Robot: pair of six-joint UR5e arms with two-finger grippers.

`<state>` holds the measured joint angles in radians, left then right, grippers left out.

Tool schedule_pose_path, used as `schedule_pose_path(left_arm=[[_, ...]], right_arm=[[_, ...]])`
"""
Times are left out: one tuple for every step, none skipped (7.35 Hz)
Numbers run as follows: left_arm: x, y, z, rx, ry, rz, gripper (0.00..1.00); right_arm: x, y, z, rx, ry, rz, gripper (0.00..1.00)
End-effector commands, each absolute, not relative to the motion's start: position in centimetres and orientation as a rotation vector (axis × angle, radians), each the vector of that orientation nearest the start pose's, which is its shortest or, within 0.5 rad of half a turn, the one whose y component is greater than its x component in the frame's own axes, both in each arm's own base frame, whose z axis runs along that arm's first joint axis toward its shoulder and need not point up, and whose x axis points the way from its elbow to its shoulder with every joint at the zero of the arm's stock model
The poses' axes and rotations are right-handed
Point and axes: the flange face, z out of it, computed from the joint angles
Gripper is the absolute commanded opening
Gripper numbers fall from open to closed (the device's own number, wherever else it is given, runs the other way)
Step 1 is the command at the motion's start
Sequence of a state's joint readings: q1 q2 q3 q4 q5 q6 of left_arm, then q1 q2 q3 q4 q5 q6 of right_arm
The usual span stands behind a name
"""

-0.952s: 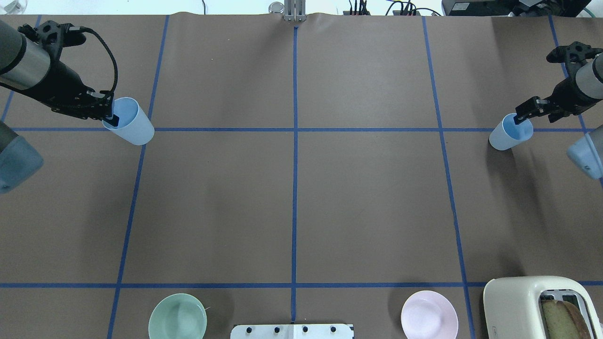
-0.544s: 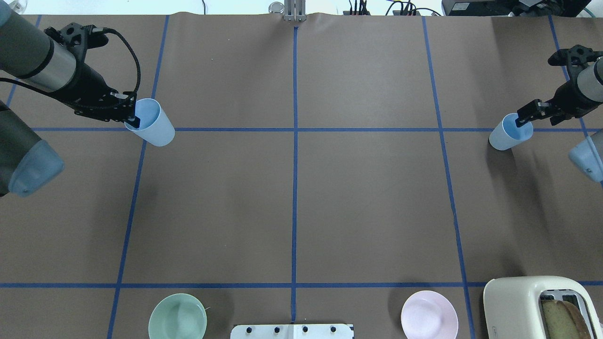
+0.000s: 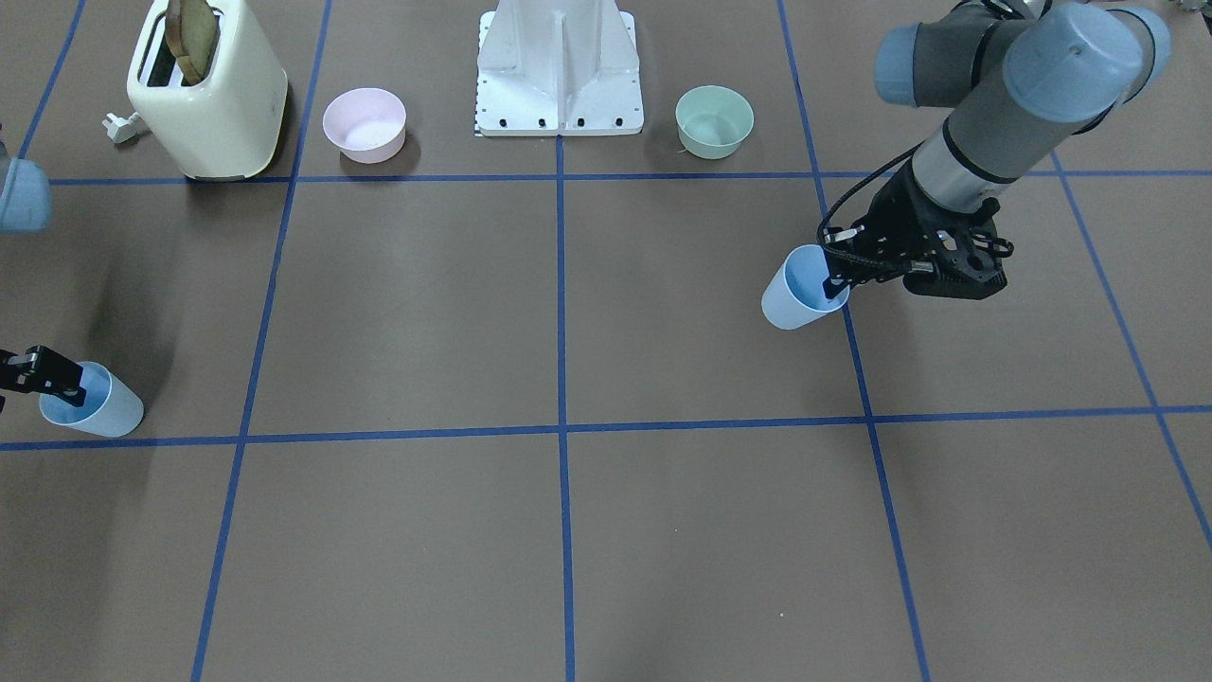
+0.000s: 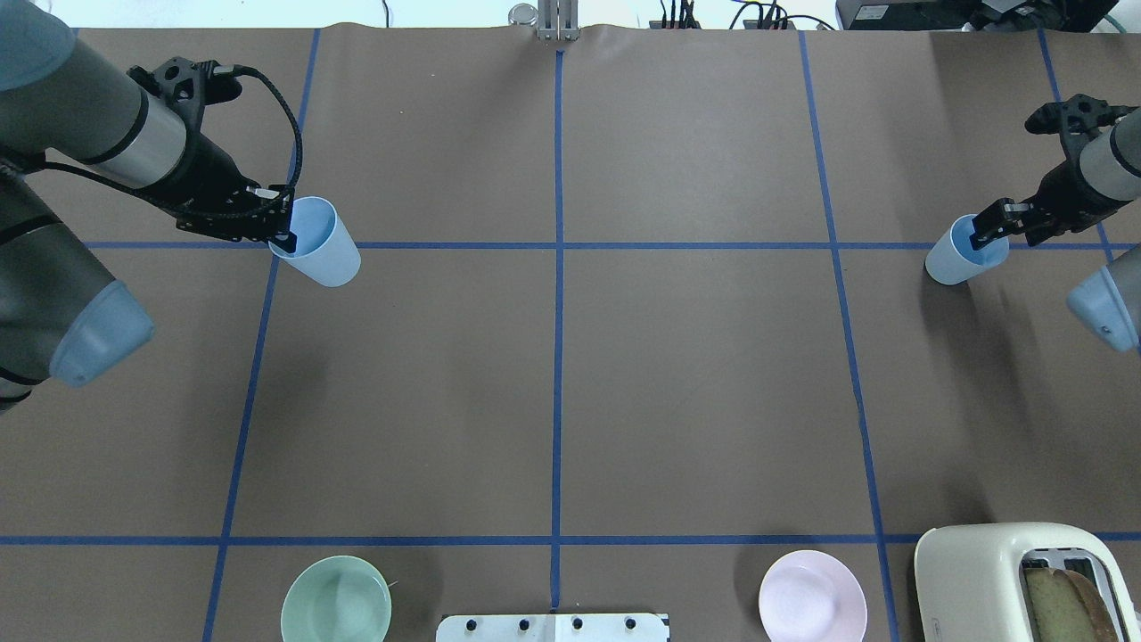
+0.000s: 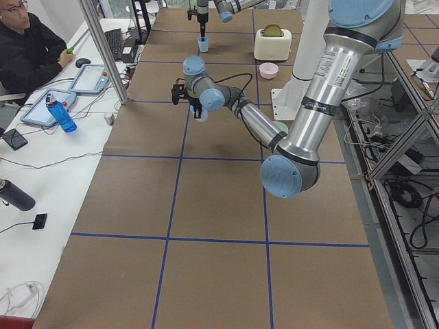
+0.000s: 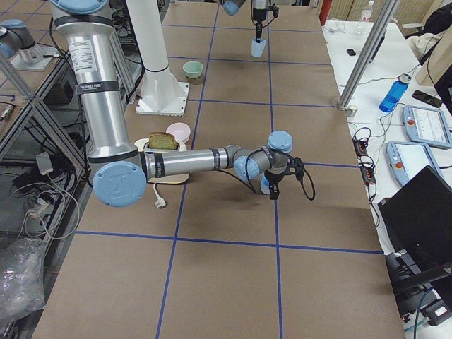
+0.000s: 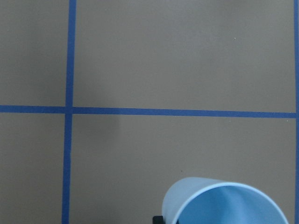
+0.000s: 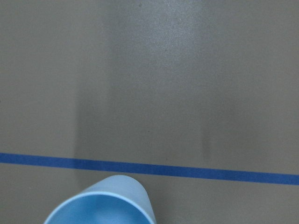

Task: Stack blue cups with both arms
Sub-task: 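Carry the left cup toward the table center while the right gripper lifts its cup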

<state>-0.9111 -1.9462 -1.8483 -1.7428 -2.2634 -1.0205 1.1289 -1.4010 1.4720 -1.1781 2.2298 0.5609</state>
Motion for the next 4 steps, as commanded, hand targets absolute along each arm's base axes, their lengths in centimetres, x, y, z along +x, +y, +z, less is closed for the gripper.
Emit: schedule_pose_path(left_arm=[[32.3,-50.5,28.9,0.030,1.026,-0.049,0.00],[34.1,-50.1,27.5,0.040,1.022,-0.061,0.00],[36.0,-49.3,26.5,0.022,1.029,-0.065,0.00],[37.6,-48.6,25.5,0.020,1.030,-0.075,0.00]], right_arm=[[-19.0,-56.4,57.6,0.079,-0.785,-0.036,0.00],[-18.9,-56.4,57.7,0.079,-0.783,-0.033,0.00],[-19.0,-56.7,57.2,0.087,-0.787,-0.042,0.00],[-19.2,-57.4,56.2,0.101,-0.794,-0.048,0.00]])
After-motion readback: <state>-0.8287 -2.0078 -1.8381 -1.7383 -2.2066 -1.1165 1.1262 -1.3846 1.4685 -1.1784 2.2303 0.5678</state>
